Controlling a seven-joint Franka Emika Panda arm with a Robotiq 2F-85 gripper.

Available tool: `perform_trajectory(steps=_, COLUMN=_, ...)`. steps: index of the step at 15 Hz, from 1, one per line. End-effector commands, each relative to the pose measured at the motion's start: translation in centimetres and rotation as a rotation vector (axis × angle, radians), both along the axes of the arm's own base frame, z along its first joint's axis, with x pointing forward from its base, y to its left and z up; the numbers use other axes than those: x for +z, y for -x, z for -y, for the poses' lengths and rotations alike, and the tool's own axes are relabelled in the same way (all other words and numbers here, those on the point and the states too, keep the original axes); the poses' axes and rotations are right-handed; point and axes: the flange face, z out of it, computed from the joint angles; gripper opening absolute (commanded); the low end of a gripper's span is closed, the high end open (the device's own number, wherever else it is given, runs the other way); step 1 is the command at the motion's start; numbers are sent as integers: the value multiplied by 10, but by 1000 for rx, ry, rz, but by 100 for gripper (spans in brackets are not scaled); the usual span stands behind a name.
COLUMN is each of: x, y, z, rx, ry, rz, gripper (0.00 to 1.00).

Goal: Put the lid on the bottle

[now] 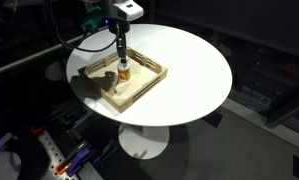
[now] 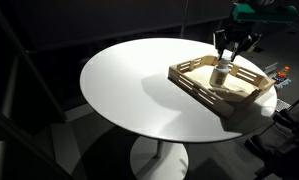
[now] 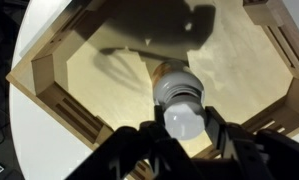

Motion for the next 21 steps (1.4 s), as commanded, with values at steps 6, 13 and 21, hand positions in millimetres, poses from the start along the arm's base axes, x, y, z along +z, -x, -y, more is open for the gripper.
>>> perform_trajectory(steps=6, x=-2, y=-5, z=-3, rx=8, ry=4, rz=-12, gripper=19)
perform_trajectory(steps=13, x=-6, y=-5, z=-5, rx=13, ry=14, rz=-17, gripper=19)
perform_trajectory(steps=21, x=-8, y=-6, z=-7, rx=24, ry=9, rz=-5, gripper=19)
